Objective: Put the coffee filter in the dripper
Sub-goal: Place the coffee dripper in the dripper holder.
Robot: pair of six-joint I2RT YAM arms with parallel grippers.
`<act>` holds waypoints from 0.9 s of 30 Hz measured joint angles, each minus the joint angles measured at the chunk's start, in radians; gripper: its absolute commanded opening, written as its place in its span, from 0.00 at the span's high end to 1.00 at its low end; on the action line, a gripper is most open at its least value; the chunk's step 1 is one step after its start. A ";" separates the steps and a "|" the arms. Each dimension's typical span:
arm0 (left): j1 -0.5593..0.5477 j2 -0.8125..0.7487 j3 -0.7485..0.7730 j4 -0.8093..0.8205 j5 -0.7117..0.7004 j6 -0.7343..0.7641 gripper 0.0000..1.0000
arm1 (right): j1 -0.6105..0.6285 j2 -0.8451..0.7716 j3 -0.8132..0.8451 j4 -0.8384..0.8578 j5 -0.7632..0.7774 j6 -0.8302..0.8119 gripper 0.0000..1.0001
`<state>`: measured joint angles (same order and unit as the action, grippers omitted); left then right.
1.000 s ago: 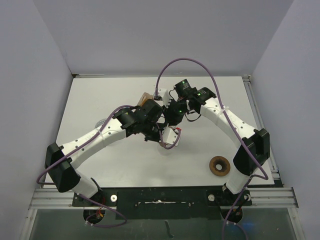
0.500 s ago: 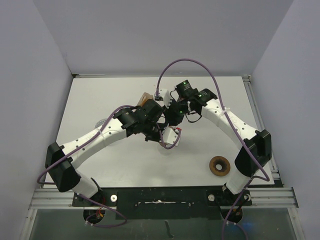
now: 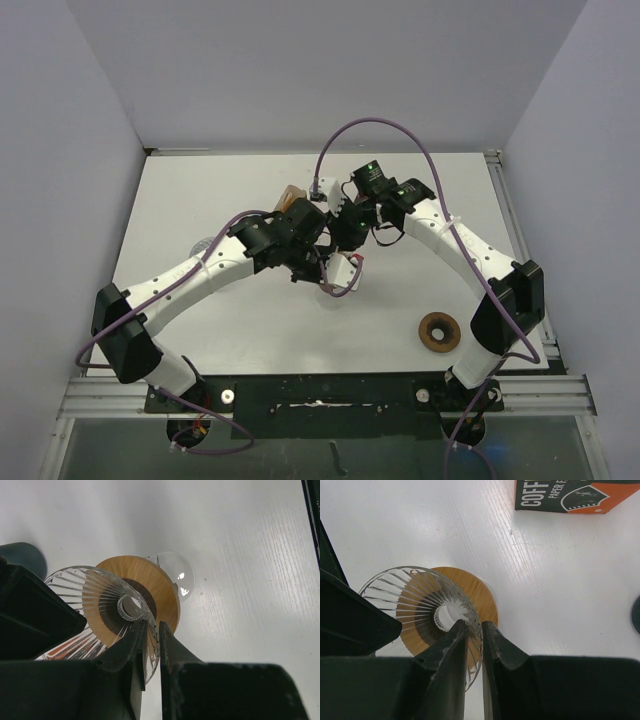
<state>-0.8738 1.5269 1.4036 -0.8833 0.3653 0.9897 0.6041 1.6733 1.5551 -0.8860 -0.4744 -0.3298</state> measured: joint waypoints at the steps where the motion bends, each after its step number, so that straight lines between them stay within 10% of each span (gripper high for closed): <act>1: 0.000 0.000 0.000 0.001 0.000 -0.002 0.97 | 0.000 0.000 -0.001 0.002 0.000 0.000 0.86; 27: 0.032 0.026 0.023 -0.006 0.062 -0.029 0.97 | -0.003 -0.001 -0.015 0.028 0.008 0.008 0.86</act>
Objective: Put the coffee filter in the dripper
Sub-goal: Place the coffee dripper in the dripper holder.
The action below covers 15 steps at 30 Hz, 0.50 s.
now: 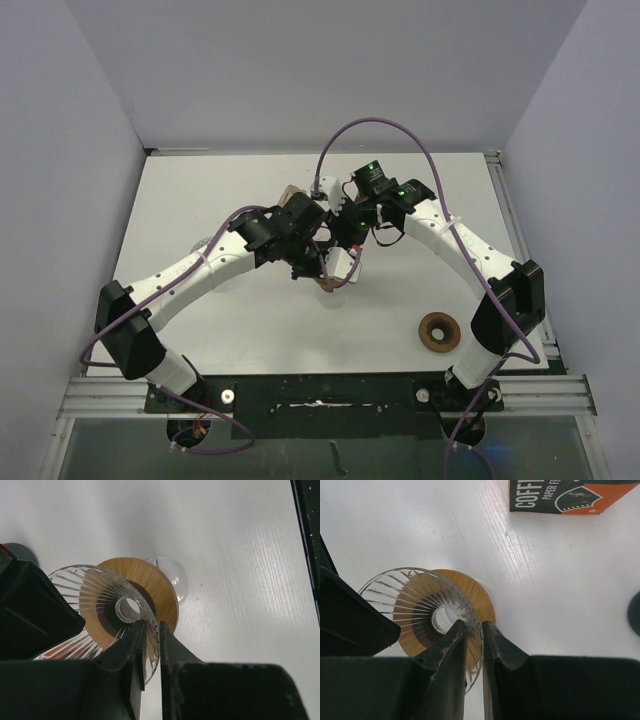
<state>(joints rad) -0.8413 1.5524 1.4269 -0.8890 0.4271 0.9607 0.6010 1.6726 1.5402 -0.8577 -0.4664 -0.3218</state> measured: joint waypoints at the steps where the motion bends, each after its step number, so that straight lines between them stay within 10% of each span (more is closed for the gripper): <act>1: 0.000 0.000 0.000 0.000 0.000 -0.001 0.97 | 0.000 0.000 -0.001 0.001 0.000 0.001 0.86; 15: 0.001 0.011 0.010 -0.001 0.002 -0.009 0.97 | -0.008 -0.002 -0.011 0.014 -0.008 0.008 0.85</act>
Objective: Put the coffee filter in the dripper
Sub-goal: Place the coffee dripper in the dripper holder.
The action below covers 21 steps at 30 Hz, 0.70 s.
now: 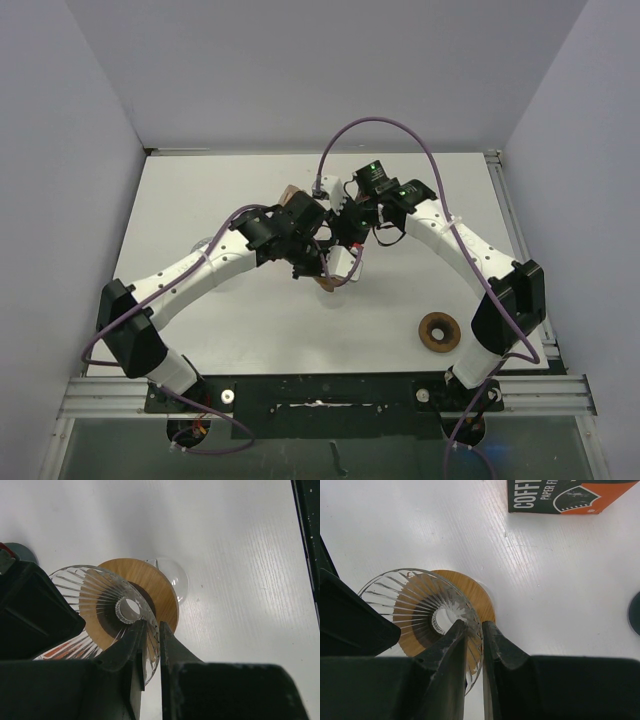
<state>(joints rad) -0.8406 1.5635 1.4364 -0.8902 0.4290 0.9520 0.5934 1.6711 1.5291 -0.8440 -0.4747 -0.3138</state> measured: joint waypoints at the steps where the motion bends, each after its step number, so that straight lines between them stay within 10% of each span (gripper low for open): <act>1: 0.000 0.002 0.001 0.000 0.000 0.000 0.97 | -0.001 0.000 -0.001 0.001 0.000 0.000 0.85; 21: 0.002 0.045 0.081 -0.046 -0.041 -0.016 0.84 | -0.012 0.066 0.099 -0.111 0.026 -0.047 0.74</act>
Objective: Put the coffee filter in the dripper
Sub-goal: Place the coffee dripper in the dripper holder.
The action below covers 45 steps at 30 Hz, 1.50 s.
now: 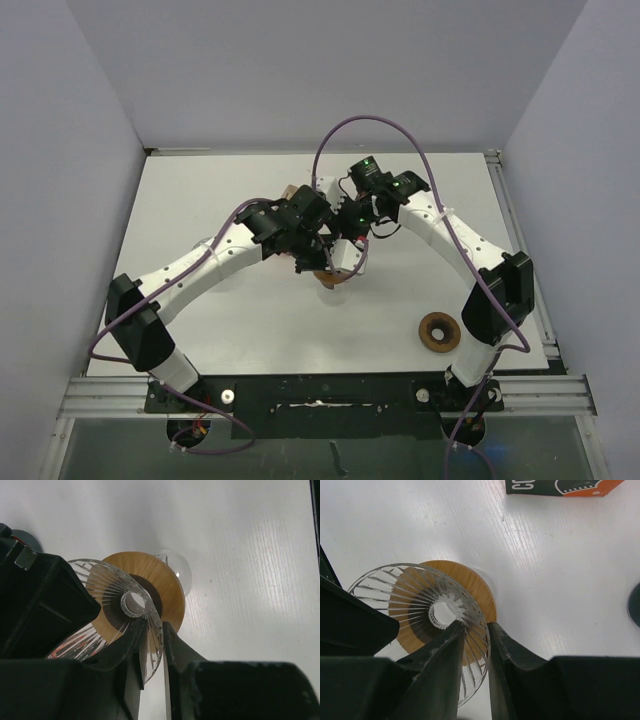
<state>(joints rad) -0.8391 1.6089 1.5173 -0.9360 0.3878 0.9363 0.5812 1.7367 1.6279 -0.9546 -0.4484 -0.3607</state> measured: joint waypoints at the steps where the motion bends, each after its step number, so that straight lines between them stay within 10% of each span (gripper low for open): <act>1: 0.000 0.002 0.003 0.000 -0.005 -0.001 0.83 | 0.000 0.005 0.006 -0.008 0.002 0.000 0.74; 45: -0.003 -0.010 0.059 -0.060 -0.104 -0.018 0.41 | -0.033 0.044 0.201 -0.194 0.064 -0.025 0.37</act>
<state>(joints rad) -0.8421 1.5990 1.5761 -0.9955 0.2840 0.9188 0.5480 1.7809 1.8286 -1.1488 -0.3847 -0.3859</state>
